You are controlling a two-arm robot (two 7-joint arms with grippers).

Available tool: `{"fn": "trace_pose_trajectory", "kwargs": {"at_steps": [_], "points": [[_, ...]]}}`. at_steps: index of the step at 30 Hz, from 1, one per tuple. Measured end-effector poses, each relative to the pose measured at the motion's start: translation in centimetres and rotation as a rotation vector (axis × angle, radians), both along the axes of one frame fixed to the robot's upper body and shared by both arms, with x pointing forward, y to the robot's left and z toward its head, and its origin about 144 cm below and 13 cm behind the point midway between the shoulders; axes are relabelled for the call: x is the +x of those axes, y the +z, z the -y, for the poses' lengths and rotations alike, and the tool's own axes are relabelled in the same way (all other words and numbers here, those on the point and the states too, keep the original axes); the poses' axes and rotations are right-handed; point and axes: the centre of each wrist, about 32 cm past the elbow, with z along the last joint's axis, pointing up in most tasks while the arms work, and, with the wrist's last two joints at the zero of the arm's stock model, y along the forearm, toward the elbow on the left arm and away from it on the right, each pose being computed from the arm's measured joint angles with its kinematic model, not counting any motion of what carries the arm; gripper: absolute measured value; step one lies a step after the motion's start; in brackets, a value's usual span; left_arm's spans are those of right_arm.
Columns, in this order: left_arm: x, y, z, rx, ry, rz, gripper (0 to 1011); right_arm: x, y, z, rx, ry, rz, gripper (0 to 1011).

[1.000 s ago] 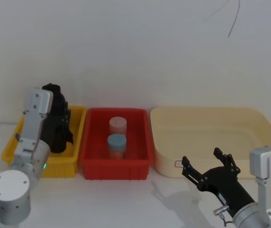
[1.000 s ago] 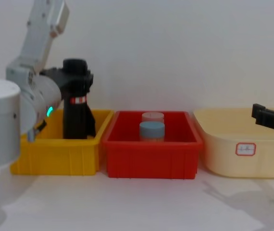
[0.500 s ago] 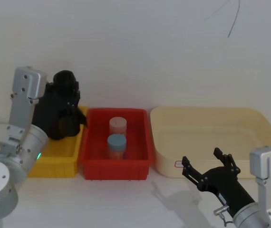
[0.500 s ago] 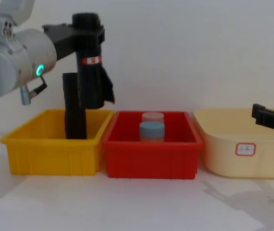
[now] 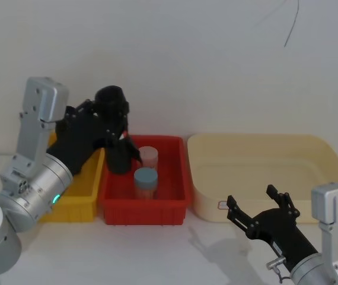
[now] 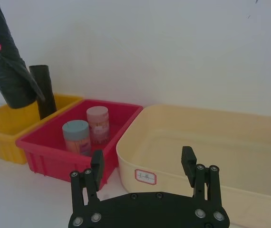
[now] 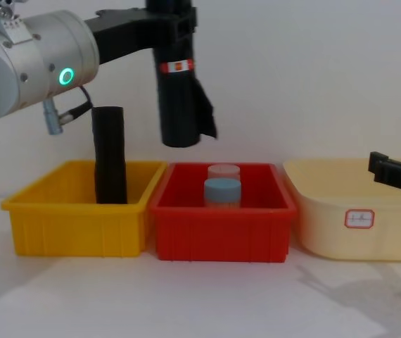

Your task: Pick up the garbage bag with the one hand and transfer it to the other hand.

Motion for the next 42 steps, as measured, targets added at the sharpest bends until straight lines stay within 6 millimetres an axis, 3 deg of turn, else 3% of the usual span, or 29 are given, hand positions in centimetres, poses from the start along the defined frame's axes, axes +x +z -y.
{"fn": "trace_pose_trajectory", "kwargs": {"at_steps": [12,21,42], "points": [[-0.1,-0.6,1.1,-0.009,-0.188,-0.038,445,0.0,0.0,0.0,0.0,0.0,0.0,1000],[0.7,-2.4,2.7,-0.014,-0.333,-0.095,445,0.0,0.0,0.0,0.0,0.0,0.0,1000],[1.8,-4.2,4.3,-0.034,-0.371,-0.147,445,0.0,0.0,0.0,0.0,0.0,0.0,1000]]}}
